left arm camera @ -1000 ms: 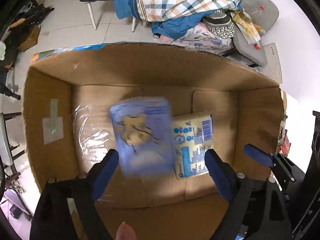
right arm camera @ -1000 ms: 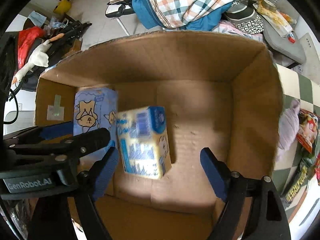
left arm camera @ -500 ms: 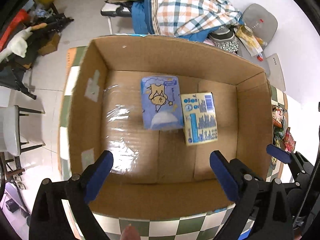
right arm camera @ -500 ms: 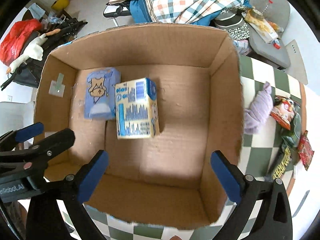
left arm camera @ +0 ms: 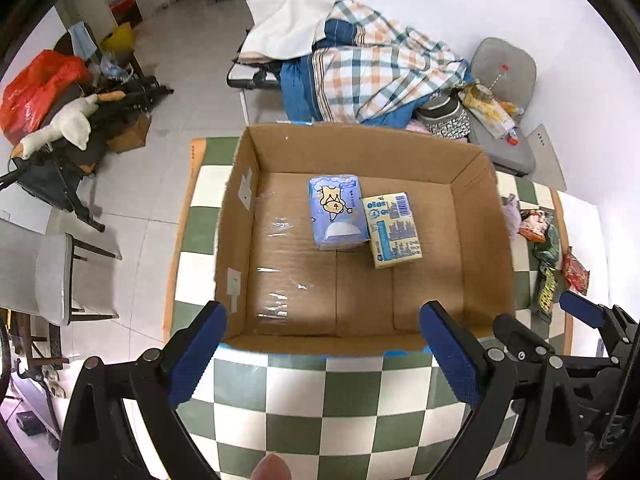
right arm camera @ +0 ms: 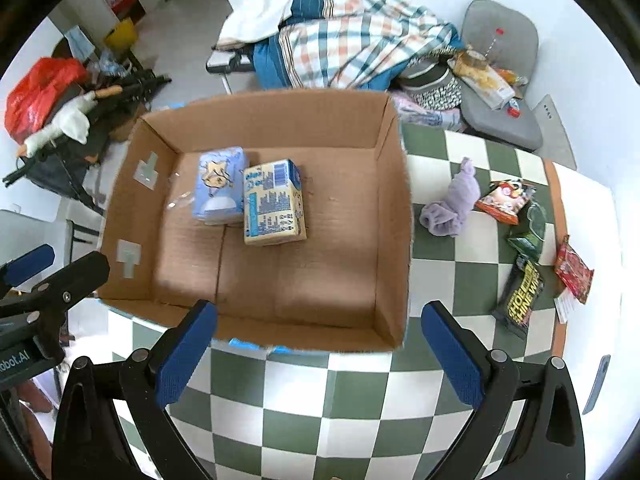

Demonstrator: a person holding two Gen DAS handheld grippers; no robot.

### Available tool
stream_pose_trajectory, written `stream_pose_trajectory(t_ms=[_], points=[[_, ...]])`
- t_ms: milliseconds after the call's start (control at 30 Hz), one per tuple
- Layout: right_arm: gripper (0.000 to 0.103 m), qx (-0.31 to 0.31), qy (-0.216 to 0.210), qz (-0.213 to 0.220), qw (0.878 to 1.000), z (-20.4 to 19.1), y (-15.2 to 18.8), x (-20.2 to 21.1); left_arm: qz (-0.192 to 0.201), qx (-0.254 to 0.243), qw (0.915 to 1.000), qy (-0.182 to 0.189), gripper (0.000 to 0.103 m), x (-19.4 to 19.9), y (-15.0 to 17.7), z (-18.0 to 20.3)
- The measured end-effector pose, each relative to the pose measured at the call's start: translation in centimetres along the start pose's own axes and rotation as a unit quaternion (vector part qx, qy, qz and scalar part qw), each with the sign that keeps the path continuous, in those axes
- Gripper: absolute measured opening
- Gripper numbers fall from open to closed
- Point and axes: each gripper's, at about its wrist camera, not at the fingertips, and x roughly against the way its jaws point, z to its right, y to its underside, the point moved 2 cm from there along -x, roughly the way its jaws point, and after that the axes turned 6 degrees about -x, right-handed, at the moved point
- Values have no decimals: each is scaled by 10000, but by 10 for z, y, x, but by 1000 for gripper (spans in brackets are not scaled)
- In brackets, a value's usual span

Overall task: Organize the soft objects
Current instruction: 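Grasp the lilac sock with the left tool while the right grasps the black wipes pouch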

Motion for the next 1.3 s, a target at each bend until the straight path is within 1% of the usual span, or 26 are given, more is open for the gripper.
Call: stream_pose_trajectory(t_ms=[167, 233, 333, 433, 533, 567, 633, 700, 800, 900, 1033, 1100, 1167, 1233, 1267, 1300], points=[[103, -48, -138, 254, 9996, -1, 17, 36, 189, -35, 9998, 54, 99, 27, 13, 3], [103, -50, -207, 323, 9993, 0, 22, 47, 202, 18, 9997, 122, 99, 34, 15, 2], [103, -117, -445, 282, 9985, 2, 29, 57, 264, 44, 9995, 167, 99, 46, 16, 6], [103, -197, -621, 269, 9975, 9, 31, 63, 265, -71, 9994, 209, 99, 52, 13, 22], [103, -407, -812, 184, 9957, 32, 31, 65, 241, -363, 9987, 248, 99, 53, 1, 53], [103, -479, -807, 175, 9954, 40, 30, 64, 236, -504, 9982, 219, 99, 52, -4, 67], [103, -712, -780, 166, 9943, 70, 27, 64, 204, -743, 9969, 148, 99, 48, -14, 92], [103, -942, -704, 163, 9929, 100, 22, 63, 121, -947, 9952, 205, 99, 38, -27, 121], [103, -1426, -498, 112, 9885, 163, 16, 52, -110, -1352, 9904, 272, 99, 11, -54, 173], [103, -1915, -262, -63, 9811, 226, 10, 27, -380, -1845, 9820, 129, 99, -25, -82, 228], [103, -2580, -103, -400, 9653, 299, 5, -26, -838, -2448, 9659, -103, 99, -90, -114, 299], [103, -2808, -91, -581, 9580, 324, 4, -52, -1048, -2690, 9568, -342, 99, -129, -125, 325], [103, -3038, -134, -760, 9496, 343, 5, -76, -1307, -2825, 9493, -438, 98, -169, -133, 341], [103, -3208, -195, -924, 9424, 356, 5, -100, -1589, -2906, 9423, -484, 89, -201, -133, 348], [103, -3255, -218, -988, 9401, 359, 6, -109, -1769, -2902, 9392, -483, 78, -217, -131, 350], [103, -3300, -237, -1075, 9375, 363, 6, -119, -1890, -2891, 9372, -490, 72, -227, -129, 350]])
